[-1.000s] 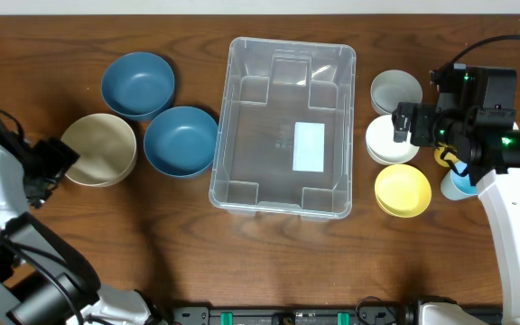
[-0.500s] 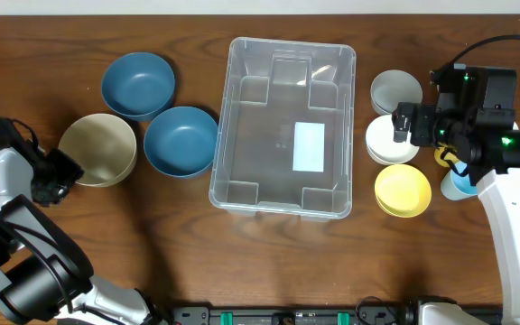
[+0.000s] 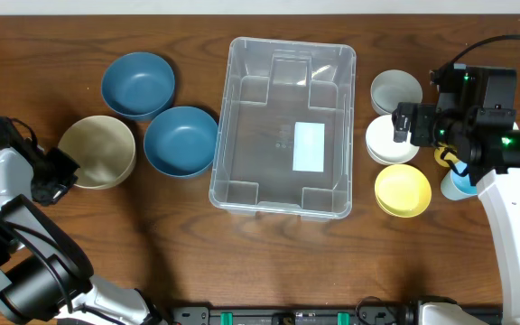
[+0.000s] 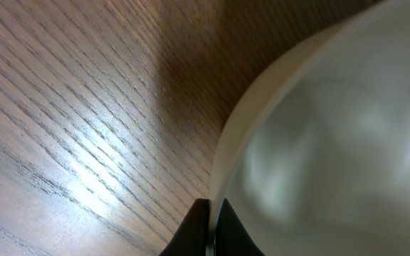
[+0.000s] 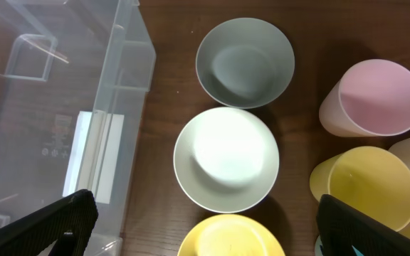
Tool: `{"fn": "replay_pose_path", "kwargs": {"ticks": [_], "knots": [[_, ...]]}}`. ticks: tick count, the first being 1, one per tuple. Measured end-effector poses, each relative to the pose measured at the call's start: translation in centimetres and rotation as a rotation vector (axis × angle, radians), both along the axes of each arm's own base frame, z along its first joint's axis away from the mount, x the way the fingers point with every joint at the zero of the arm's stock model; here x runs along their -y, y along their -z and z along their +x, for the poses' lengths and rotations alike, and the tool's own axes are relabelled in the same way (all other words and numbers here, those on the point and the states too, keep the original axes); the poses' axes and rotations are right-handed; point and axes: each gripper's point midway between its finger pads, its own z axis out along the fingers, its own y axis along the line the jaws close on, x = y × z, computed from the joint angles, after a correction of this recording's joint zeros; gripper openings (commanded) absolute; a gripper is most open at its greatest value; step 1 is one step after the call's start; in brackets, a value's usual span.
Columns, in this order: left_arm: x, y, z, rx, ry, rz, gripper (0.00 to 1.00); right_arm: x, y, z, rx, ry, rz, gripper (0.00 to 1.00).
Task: Pack container
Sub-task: 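Lift the cream bowl with the left gripper over the container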
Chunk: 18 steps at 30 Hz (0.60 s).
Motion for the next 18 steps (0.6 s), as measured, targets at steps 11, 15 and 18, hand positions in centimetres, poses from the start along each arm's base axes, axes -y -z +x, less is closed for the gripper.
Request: {"fn": "replay_pose_path", "kwargs": {"ticks": [11,15,18], "knots": [[0.1,-0.9,-1.3,-0.036,-0.026,-0.032,0.06,0.0,0.0,0.0,0.0,0.0,0.0,0.99],[-1.1,-4.7,-0.6,0.04,-0.062,0.024,0.06,0.0,0.0,0.0,0.0,0.0,0.0,0.99],[-1.4,-9.3,0.0,0.153,-0.083,0.101,0.06,0.0,0.0,0.0,0.0,0.0,0.0,0.99]]}}
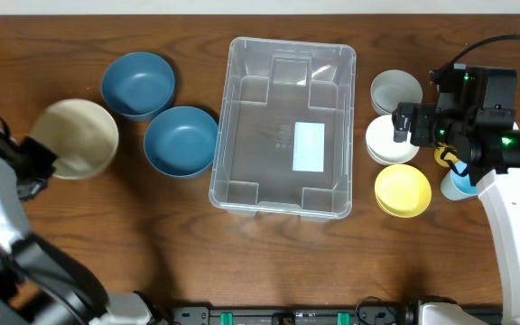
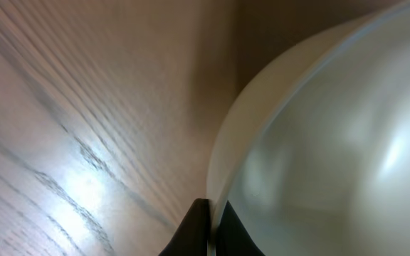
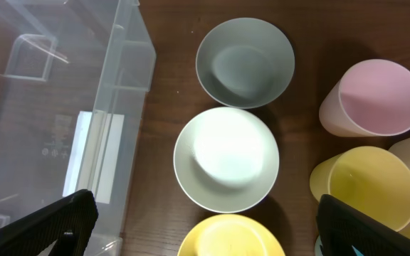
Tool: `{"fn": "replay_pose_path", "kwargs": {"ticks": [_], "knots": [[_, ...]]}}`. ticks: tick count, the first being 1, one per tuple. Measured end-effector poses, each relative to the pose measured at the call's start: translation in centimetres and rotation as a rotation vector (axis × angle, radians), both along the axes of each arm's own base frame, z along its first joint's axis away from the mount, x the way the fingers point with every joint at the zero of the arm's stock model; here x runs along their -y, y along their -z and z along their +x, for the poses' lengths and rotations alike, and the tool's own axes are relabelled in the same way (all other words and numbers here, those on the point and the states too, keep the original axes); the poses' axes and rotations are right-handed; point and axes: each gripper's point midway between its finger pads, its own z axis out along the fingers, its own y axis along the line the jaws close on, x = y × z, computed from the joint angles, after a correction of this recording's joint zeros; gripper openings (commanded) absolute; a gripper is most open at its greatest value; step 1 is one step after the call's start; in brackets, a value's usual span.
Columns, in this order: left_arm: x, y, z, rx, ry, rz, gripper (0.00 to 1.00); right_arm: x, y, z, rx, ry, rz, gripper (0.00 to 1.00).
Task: Pack container
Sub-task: 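Lift the cream bowl with the left gripper over the container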
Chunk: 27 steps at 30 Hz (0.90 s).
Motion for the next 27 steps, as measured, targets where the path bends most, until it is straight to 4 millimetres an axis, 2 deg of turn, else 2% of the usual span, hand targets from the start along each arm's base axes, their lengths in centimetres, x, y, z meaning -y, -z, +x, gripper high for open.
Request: {"fn": "replay_pose_path", "kwargs": {"ticks": [4,8,12,16,17,21,24,27], "knots": [[1.1,-5.4,0.5,0.13,0.017,0.09,0.06,0.0,0.0,0.0,0.0,0.0,0.0,0.99],[4.4,-9.4,2.1,0.265,0.11,0.133,0.06,0.0,0.0,0.0,0.0,0.0,0.0,0.99],[10.3,-13.4,5.2,0.44,0.297,0.137,0.06,0.0,0.0,0.0,0.0,0.0,0.0,0.99],[18.5,-17.4,8.2,0.63,0.529,0.125,0.06,0.0,0.0,0.0,0.0,0.0,0.0,0.99],[21.1,-18.3,8.7,0.676,0.596,0.113,0.06,0.0,0.0,0.0,0.0,0.0,0.0,0.99],[29.2,-21.0,9.5,0.828,0.799,0.079,0.06,0.0,0.0,0.0,0.0,0.0,0.0,0.99],[34.0,-21.4,9.6,0.874,0.898,0.061,0.06,0.0,0.0,0.0,0.0,0.0,0.0,0.99],[37.3,-20.4,9.9,0.87,0.965,0.075,0.06,0.0,0.0,0.0,0.0,0.0,0.0,0.99]]}}
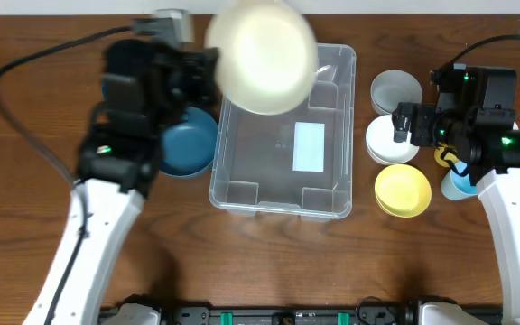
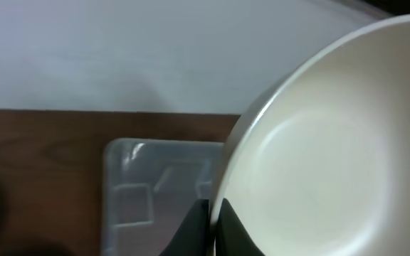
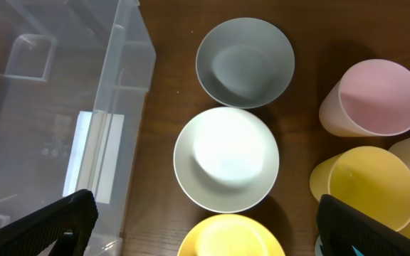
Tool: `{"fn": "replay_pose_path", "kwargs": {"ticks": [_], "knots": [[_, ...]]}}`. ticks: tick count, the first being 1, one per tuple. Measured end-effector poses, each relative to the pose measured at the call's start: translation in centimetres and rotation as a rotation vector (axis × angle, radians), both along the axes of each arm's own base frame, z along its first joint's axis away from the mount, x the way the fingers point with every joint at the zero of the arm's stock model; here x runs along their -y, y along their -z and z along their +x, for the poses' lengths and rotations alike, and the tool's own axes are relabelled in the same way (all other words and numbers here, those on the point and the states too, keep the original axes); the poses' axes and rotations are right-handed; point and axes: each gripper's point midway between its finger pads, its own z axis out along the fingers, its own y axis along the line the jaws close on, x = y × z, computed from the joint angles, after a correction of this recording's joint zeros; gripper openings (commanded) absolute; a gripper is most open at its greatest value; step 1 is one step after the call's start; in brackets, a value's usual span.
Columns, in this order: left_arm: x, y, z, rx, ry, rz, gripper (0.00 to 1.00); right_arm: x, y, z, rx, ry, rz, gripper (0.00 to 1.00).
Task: Pack container
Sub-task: 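Lift the cream bowl with the left gripper over the container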
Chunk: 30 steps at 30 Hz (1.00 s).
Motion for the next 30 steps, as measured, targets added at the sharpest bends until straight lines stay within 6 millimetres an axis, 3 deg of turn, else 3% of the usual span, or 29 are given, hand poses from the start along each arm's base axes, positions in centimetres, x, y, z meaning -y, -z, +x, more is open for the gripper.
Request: {"fn": "replay_pose_path", "kwargs": {"ticks": [4,8,11,19,30], "knots": [[3.9,4.3,0.5,-0.064,0.054,0.114,0.06,0.0,0.0,0.0,0.0,0.0,0.0,0.99],[5.8,9.5,0.9,-0.201,0.081,0.263,0.06,0.0,0.0,0.0,0.0,0.0,0.0,0.99],[6.1,11.5,2.3,-0.276,0.074,0.333,0.06,0.0,0.0,0.0,0.0,0.0,0.0,0.99],[6.9,12.4,6.2,-0.284,0.036,0.376,0.06,0.0,0.0,0.0,0.0,0.0,0.0,0.99],[6.7,21.7,8.7,-0.4,-0.005,0.48,0.06,0.0,0.0,0.0,0.0,0.0,0.0,0.99]]}}
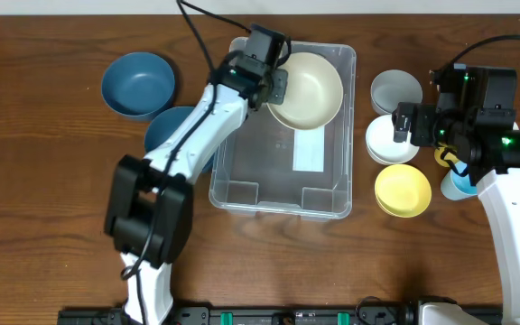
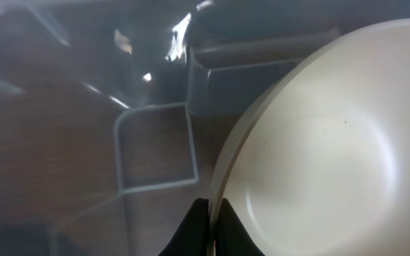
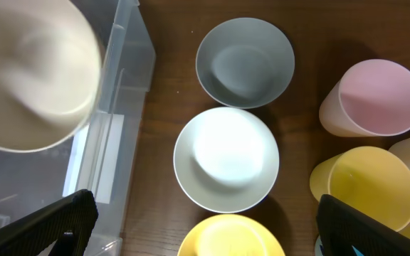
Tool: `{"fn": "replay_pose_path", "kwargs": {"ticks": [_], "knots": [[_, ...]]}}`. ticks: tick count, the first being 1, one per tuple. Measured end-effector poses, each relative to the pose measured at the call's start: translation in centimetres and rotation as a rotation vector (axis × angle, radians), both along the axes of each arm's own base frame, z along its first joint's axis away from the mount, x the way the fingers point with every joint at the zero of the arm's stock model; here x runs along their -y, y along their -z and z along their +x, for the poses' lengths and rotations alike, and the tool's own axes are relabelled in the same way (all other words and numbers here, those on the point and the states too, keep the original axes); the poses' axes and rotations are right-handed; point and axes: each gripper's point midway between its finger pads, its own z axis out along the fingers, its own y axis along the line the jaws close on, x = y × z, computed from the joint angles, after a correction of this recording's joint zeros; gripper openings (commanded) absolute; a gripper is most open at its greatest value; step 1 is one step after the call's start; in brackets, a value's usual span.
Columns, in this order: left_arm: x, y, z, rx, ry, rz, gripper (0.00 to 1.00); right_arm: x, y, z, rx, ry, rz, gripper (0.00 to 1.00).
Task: Pack container
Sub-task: 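Lift the cream bowl with the left gripper over the container, then release the cream bowl into the container and withdraw left gripper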
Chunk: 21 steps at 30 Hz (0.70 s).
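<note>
The clear plastic container (image 1: 242, 171) stands in the middle of the table. My left gripper (image 1: 276, 88) is shut on the rim of a cream bowl (image 1: 307, 88), holding it over the container's far right part; in the left wrist view the bowl (image 2: 326, 142) fills the right side and the fingers (image 2: 210, 227) pinch its edge. My right gripper (image 3: 205, 235) hangs open above the white bowl (image 3: 226, 159), between the grey bowl (image 3: 245, 61) and the yellow bowl (image 3: 230, 240).
Two blue bowls (image 1: 137, 84) (image 1: 165, 135) sit left of the container. Right of the small bowls stand a pink cup (image 3: 373, 98) and a yellow cup (image 3: 365, 186), with more cups at the frame's right edge.
My left gripper, with the cream bowl, was high above the container's far left corner; now it holds the bowl low over the container's far right part. The right arm has not moved.
My left gripper was shut on the cream bowl's rim at the table's left side, then held it lifted off the table there. Later the bowl was high over the container's far edge, and now it is down at the container. The right gripper stayed open throughout.
</note>
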Motion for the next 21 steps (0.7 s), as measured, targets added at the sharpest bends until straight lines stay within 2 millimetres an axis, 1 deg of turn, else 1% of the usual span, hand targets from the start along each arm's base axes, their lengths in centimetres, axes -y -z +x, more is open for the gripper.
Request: {"fn": "replay_pose_path", "kwargs": {"ticks": [2,3,4,5,6,9,11,13,15,17,18,19,20,21], "knots": [[0.1,1.0,0.3,-0.005,-0.003,0.008,0.06,0.0,0.0,0.0,0.0,0.0,0.0,0.99],[0.1,1.3,0.4,-0.006,-0.005,0.01,0.1,0.0,0.0,0.0,0.0,0.0,0.0,0.99],[0.0,1.4,0.5,-0.005,-0.005,0.01,0.34,0.0,0.0,0.0,0.0,0.0,0.0,0.99],[0.1,1.3,0.6,0.0,0.001,0.013,0.52,0.0,0.0,0.0,0.0,0.0,0.0,0.99],[0.1,1.2,0.7,0.005,-0.002,0.008,0.54,0.0,0.0,0.0,0.0,0.0,0.0,0.99],[0.1,1.0,0.9,0.015,-0.003,0.004,0.54,0.0,0.0,0.0,0.0,0.0,0.0,0.99],[-0.3,0.7,0.9,0.013,-0.009,0.006,0.54,0.0,0.0,0.0,0.0,0.0,0.0,0.99],[-0.9,0.0,0.8,0.013,-0.018,0.006,0.54,0.0,0.0,0.0,0.0,0.0,0.0,0.99],[-1.9,-1.8,0.5,0.027,-0.032,-0.001,0.54,0.0,0.0,0.0,0.0,0.0,0.0,0.99],[-3.3,-4.5,-0.2,0.045,-0.051,-0.009,0.54,0.0,0.0,0.0,0.0,0.0,0.0,0.99],[-4.4,-6.4,-0.7,0.059,-0.066,-0.015,0.54,0.0,0.0,0.0,0.0,0.0,0.0,0.99],[-5.2,-7.9,-1.1,0.075,-0.079,-0.022,0.54,0.0,0.0,0.0,0.0,-0.001,0.0,0.99],[-6.7,-9.8,-1.8,0.089,-0.101,-0.028,0.54,0.0,0.0,0.0,0.0,-0.001,0.0,0.99],[-7.9,-11.1,-2.3,0.1,-0.121,-0.031,0.54,0.0,0.0,0.0,0.0,-0.001,0.0,0.99]]}}
